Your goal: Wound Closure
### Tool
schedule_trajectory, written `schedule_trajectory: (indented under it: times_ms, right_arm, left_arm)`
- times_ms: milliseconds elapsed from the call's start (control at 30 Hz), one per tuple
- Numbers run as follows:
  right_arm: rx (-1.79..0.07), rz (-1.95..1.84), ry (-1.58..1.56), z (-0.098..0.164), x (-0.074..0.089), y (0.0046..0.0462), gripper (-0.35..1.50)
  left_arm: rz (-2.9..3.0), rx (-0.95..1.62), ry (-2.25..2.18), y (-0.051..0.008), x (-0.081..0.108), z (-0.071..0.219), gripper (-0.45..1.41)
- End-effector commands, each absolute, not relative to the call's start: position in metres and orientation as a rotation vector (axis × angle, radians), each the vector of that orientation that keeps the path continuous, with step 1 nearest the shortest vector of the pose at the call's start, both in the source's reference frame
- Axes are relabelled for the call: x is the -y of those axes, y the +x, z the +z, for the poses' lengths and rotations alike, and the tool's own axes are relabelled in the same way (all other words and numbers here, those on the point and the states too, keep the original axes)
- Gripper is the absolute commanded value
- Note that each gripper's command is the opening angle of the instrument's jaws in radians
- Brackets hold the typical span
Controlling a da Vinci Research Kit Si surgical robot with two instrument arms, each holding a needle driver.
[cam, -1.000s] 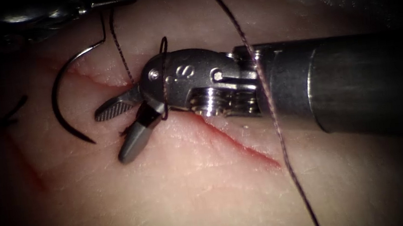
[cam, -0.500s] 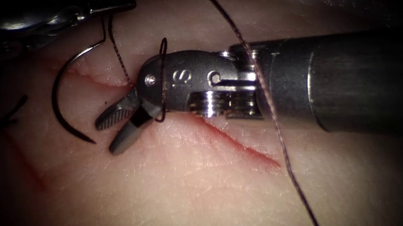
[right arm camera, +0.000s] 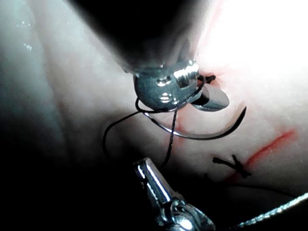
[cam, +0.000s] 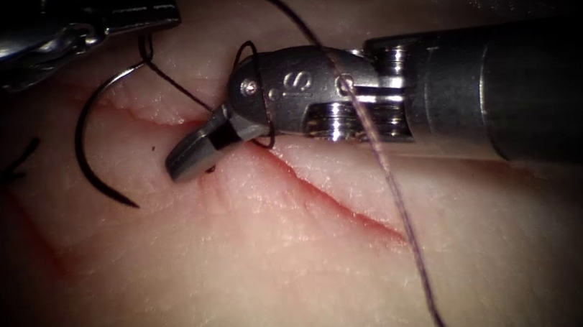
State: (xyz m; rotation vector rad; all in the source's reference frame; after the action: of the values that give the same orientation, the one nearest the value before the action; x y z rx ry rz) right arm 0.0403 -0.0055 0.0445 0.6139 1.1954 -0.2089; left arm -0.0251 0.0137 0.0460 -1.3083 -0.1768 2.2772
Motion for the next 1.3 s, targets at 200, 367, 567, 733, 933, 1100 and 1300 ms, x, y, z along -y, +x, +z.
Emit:
schedule_trajectory:
  times_ms: [200, 367, 567, 733, 933, 1100, 1300]
  right_arm:
    - [-1.289, -0.101, 0.626, 0.046, 0.004, 0.0386, -0.35]
    - [-1.325, -0.051, 0.638, 0.047, 0.004, 0.0381, -0.35]
    - [-1.323, -0.042, 0.642, 0.047, 0.004, 0.0381, -0.35]
    - [-1.325, -0.032, 0.642, 0.048, 0.003, 0.0379, -0.35]
    - [-1.315, -0.032, 0.634, 0.049, 0.003, 0.0377, -0.35]
    - [-1.316, -0.025, 0.626, 0.05, 0.003, 0.0375, -0.35]
    - [-1.315, 0.0, 0.602, 0.05, 0.002, 0.0376, -0.35]
  left_arm:
    - [2.298, 0.194, -1.337, -0.025, -0.01, 0.044, -0.45]
    - [2.321, 0.248, -1.338, -0.0249, -0.005, 0.041, -0.45]
    - [2.372, 0.344, -1.313, -0.0254, 0.0, 0.036, -0.45]
    - [2.408, 0.413, -1.301, -0.0255, 0.004, 0.032, -0.45]
    - [2.418, 0.454, -1.324, -0.0259, 0.007, 0.027, -0.45]
    - [2.424, 0.498, -1.35, -0.0259, 0.008, 0.023, -0.45]
    - [2.435, 0.511, -1.37, -0.0263, 0.011, 0.02, -0.45]
